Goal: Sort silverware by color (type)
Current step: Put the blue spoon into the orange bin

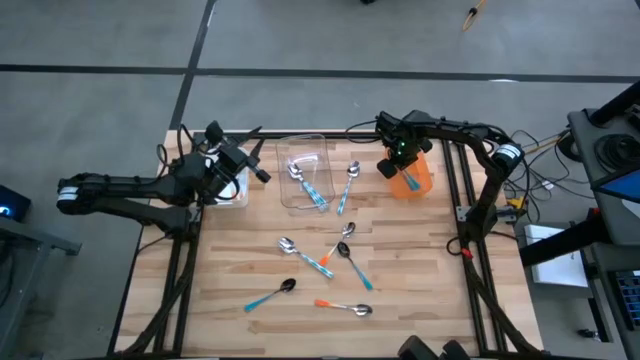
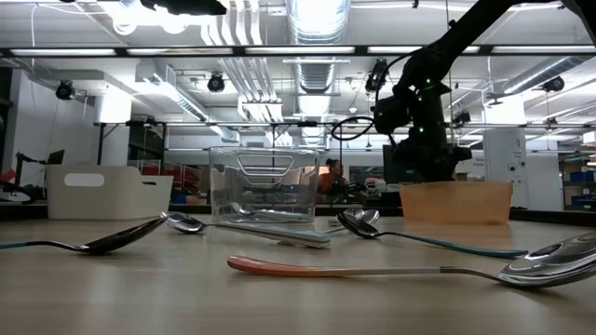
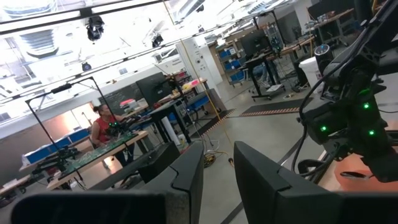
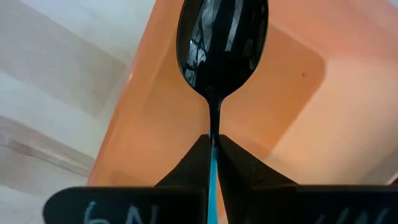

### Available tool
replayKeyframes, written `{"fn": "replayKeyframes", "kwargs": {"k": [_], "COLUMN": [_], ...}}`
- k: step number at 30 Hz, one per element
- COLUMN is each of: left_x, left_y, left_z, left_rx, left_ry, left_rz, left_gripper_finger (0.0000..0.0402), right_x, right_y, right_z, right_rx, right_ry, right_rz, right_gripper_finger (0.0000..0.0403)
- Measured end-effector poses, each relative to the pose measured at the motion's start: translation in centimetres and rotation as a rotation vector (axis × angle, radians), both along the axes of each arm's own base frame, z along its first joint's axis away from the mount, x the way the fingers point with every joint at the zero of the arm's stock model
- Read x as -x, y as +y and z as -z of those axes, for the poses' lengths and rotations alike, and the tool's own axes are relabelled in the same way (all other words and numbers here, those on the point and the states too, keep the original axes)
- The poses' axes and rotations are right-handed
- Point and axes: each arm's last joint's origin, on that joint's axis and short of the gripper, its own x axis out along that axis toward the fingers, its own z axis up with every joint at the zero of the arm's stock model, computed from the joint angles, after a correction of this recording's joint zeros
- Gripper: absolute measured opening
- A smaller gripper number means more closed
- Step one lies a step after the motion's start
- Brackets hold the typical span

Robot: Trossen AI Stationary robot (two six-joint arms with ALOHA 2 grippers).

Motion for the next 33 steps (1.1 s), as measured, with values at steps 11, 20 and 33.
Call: {"fn": "replayKeyframes", "kwargs": {"k": [11, 20, 33], "left_x": [0.0, 0.0, 0.0], "left_y": [0.0, 0.0, 0.0], "left_z": [0.0, 0.0, 0.0], "left_rx": [0.0, 0.0, 0.0], "left_ry": [-0.002, -0.002, -0.002], "left_rz": [0.0, 0.0, 0.0], "left_gripper_finger": [0.0071, 0.0071, 0.0071], "right_x": [0.3, 0.5, 0.8], "right_y": [0.3, 0.5, 0.7], "right_z": [0.8, 1.8, 2.6], "right_rx": [-0.01, 0.0, -0.003], "right_ry": [0.01, 0.0, 0.007], "right_rz": [0.0, 0.001, 0.001], "right_gripper_finger": [0.0009, 0.0009, 0.0009]}}
